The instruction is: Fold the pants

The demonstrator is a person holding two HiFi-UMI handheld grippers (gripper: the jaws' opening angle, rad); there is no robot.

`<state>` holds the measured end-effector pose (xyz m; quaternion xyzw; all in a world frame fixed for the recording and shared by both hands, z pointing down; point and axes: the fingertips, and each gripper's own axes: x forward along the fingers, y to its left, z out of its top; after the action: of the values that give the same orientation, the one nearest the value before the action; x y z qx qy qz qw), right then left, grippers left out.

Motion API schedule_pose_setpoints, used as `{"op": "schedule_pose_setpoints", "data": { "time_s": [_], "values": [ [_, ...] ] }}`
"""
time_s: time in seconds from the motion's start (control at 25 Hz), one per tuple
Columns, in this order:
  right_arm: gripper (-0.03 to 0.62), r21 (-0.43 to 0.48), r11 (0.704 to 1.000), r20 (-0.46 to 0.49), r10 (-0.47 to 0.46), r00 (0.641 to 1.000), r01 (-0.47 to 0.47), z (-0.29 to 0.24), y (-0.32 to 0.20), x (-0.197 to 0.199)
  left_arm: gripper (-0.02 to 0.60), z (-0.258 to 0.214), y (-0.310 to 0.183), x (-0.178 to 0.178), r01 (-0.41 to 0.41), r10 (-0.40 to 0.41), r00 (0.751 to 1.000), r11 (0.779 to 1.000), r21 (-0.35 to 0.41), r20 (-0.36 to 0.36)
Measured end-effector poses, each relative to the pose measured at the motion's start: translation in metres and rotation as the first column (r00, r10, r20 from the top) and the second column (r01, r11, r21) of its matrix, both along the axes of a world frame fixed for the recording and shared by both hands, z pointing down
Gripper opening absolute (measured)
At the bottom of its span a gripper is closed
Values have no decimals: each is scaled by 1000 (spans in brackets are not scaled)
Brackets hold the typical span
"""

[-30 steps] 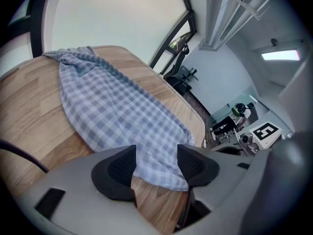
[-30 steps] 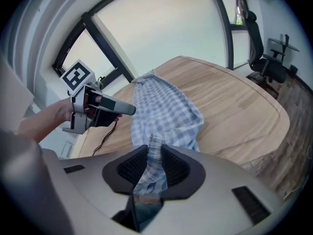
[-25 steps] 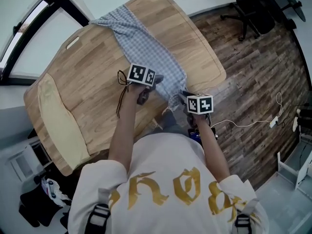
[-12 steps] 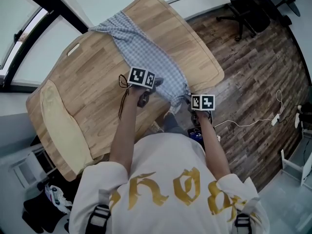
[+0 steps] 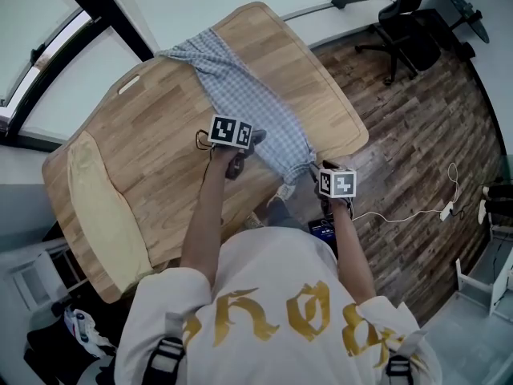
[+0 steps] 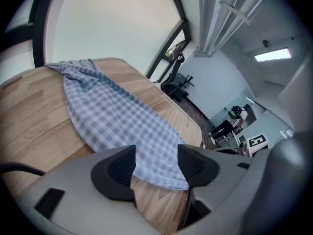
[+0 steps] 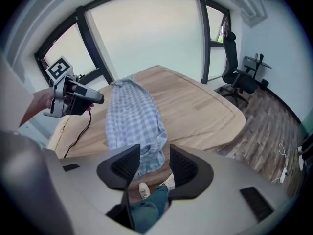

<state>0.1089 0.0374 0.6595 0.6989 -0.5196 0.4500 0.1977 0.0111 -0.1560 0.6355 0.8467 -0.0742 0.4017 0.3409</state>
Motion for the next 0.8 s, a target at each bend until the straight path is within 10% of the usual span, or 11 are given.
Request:
{"op": "schedule_pose_setpoints", "data": {
  "time_s": [0.56, 0.8],
  "values": [
    [173, 262, 960, -130, -70, 989, 102, -97, -107, -28, 93, -78, -86, -40, 196, -158, 968, 961, 196, -193],
    [119, 419, 882, -219, -132, 967, 216, -151, -181, -54, 48, -115, -136, -79, 306, -217, 934, 894, 326, -282]
  ]
}}
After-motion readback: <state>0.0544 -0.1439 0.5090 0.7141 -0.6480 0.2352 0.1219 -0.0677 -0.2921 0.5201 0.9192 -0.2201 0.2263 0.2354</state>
